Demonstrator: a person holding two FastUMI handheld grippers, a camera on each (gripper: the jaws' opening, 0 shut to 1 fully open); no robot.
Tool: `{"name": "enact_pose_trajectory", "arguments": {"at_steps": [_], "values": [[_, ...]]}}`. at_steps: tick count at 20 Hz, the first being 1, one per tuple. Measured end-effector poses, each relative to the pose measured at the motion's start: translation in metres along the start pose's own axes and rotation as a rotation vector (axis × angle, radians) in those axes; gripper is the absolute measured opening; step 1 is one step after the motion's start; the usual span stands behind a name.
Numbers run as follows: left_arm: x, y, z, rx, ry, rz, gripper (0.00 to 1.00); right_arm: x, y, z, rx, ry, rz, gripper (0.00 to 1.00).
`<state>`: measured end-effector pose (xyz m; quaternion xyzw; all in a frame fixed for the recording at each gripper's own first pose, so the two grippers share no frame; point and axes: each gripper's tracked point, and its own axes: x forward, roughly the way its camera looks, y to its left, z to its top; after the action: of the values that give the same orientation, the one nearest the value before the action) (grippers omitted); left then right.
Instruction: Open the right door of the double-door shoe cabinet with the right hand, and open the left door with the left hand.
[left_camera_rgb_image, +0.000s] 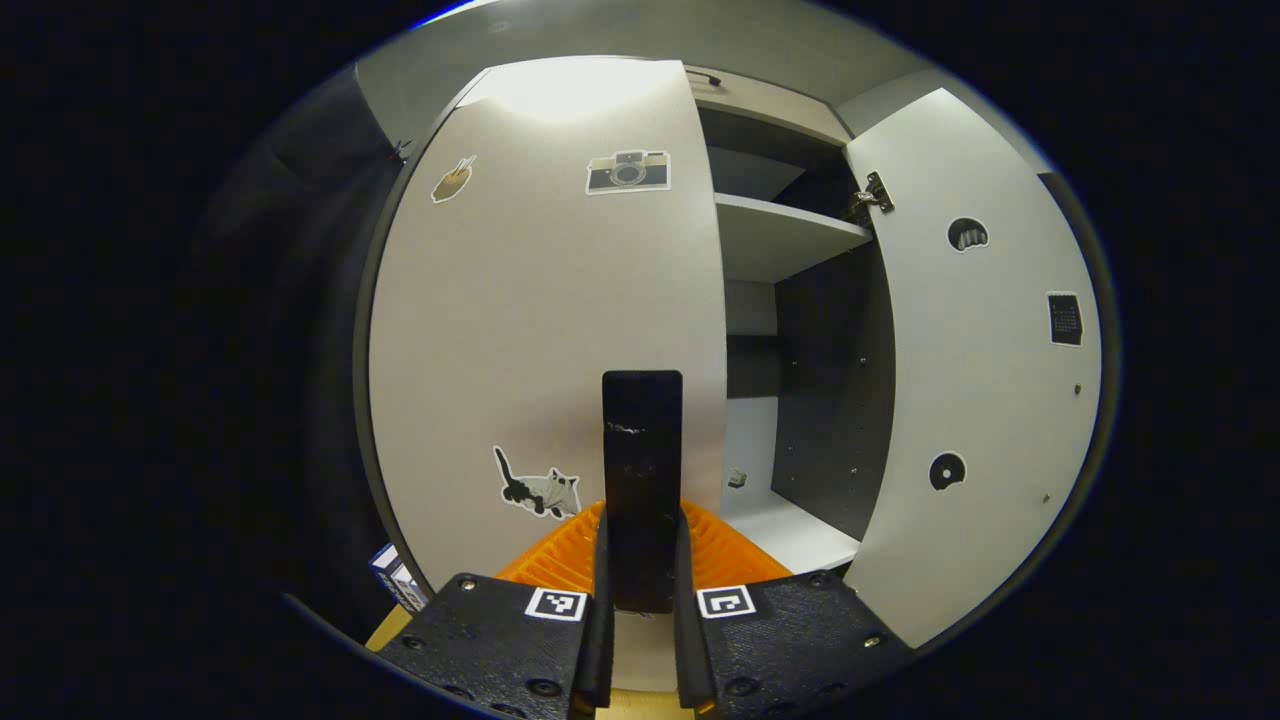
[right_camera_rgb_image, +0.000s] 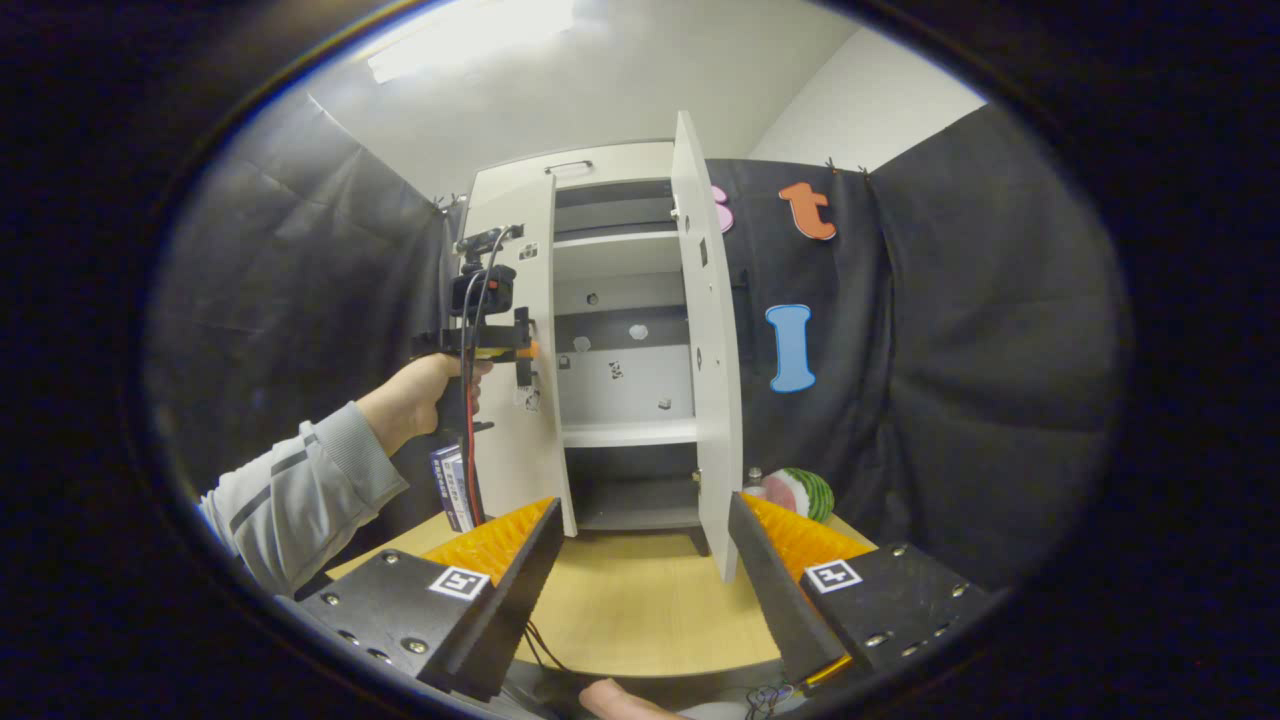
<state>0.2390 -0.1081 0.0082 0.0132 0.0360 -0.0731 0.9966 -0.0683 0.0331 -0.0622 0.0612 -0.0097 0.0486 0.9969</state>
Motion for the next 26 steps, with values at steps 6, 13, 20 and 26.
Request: {"name": "enact_pose_trajectory", "arguments": {"at_steps": [6, 13, 20, 26], "values": [[-0.027, 0.010, -0.002, 0.011, 0.013, 0.015, 0.27, -0.034, 0.011, 0.010, 0.006, -0.037, 0.003, 0.99], [-0.063, 0.030, -0.002, 0.015, 0.008, 0.009, 0.26, -0.048, 0.022, 0.018, 0.002, -0.062, 0.006, 0.99], [-0.096, 0.054, -0.010, 0.040, 0.036, 0.033, 0.25, -0.055, 0.039, 0.020, -0.002, -0.075, 0.018, 0.94], [-0.117, 0.078, -0.009, 0.028, 0.056, 0.029, 0.20, -0.057, 0.044, 0.026, 0.019, -0.097, 0.028, 0.94]]}}
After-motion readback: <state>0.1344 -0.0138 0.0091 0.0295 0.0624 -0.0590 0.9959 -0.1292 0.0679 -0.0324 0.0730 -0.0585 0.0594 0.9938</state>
